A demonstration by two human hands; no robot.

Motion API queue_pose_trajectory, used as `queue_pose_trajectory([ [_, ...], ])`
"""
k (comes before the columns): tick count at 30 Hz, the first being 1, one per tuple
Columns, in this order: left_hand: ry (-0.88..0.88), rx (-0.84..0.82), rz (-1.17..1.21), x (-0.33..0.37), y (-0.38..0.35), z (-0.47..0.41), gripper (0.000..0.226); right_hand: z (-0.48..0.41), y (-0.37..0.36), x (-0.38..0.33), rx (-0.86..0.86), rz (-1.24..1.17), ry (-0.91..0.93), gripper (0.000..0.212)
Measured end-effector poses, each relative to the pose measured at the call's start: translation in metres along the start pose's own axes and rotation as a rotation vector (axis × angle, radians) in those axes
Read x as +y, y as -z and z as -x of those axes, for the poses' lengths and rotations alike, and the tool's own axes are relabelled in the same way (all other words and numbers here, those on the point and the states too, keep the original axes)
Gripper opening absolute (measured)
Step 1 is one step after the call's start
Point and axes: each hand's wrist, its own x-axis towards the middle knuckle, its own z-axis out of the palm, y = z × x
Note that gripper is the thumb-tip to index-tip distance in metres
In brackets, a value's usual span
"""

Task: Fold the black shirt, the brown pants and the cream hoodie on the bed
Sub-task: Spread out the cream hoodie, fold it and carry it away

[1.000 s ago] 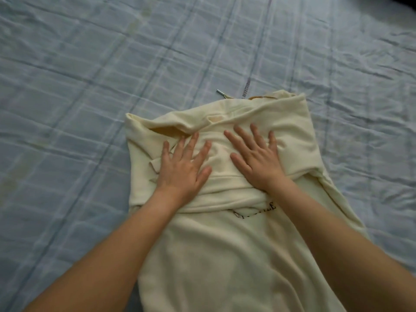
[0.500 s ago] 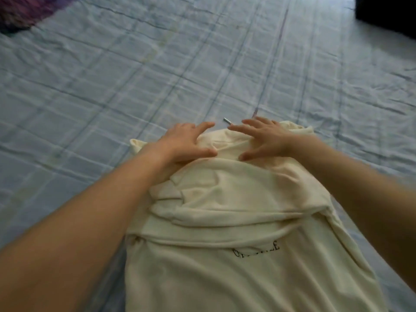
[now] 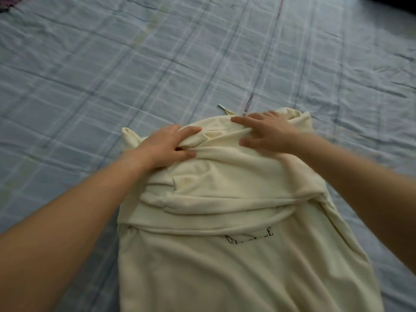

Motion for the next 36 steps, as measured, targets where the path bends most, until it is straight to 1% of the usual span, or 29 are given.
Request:
queue_pose_trajectory([
  [2, 0.057, 0.103, -0.122, 0.016, -0.006, 0.007, 0.068, 0.021, -0.011, -0.011, 0.157, -0.060, -0.020, 0.064],
  [4, 0.091, 0.278, -0.200, 0.038, -0.012, 0.029, 0.068, 0.054, -0.027, -0.022, 0.316, -0.142, -0.044, 0.059],
  [6, 0.005, 0.461, -0.138, 0.064, -0.027, 0.065, 0.062, 0.101, -0.046, -0.034, 0.454, -0.224, -0.100, 0.056],
  [7, -0.036, 0.531, -0.088, 0.077, -0.038, 0.087, 0.059, 0.127, -0.057, -0.040, 0.480, -0.254, -0.130, 0.056],
  [8, -0.041, 0.566, -0.048, 0.088, -0.053, 0.109, 0.058, 0.152, -0.069, -0.045, 0.470, -0.265, -0.156, 0.056],
  [11, 0.049, 0.509, 0.040, 0.118, -0.105, 0.177, 0.056, 0.231, -0.107, -0.052, 0.439, -0.222, -0.237, 0.056],
  [13, 0.061, 0.465, 0.050, 0.132, -0.134, 0.210, 0.055, 0.276, -0.126, -0.051, 0.436, -0.184, -0.285, 0.054],
  [16, 0.092, 0.385, -0.014, 0.143, -0.172, 0.244, 0.052, 0.330, -0.151, -0.052, 0.291, -0.132, -0.409, 0.054],
  [18, 0.144, 0.341, -0.081, 0.147, -0.193, 0.264, 0.052, 0.358, -0.166, -0.054, 0.195, -0.097, -0.485, 0.056],
  [20, 0.191, 0.300, -0.127, 0.150, -0.207, 0.283, 0.054, 0.380, -0.178, -0.055, 0.143, -0.073, -0.526, 0.057],
  [23, 0.242, 0.260, -0.162, 0.149, -0.218, 0.304, 0.057, 0.401, -0.191, -0.053, 0.111, -0.106, -0.543, 0.060],
  [25, 0.340, 0.265, -0.157, 0.150, -0.221, 0.315, 0.058, 0.406, -0.195, -0.053, 0.120, -0.176, -0.567, 0.062],
  [28, 0.555, 0.293, -0.087, 0.158, -0.220, 0.330, 0.059, 0.407, -0.195, -0.055, 0.159, -0.248, -0.591, 0.062],
  [31, 0.739, 0.388, 0.040, 0.168, -0.219, 0.342, 0.056, 0.413, -0.198, -0.058, 0.179, -0.351, -0.576, 0.060],
  [33, 0.773, 0.482, 0.185, 0.173, -0.218, 0.351, 0.060, 0.421, -0.199, -0.059, 0.168, -0.493, -0.603, 0.059],
  [34, 0.752, 0.485, 0.280, 0.175, -0.218, 0.357, 0.061, 0.424, -0.197, -0.060, 0.149, -0.567, -0.629, 0.061],
  [36, 0.708, 0.381, 0.458, 0.176, -0.215, 0.367, 0.060, 0.428, -0.190, -0.063, 0.120, -0.684, -0.637, 0.064],
])
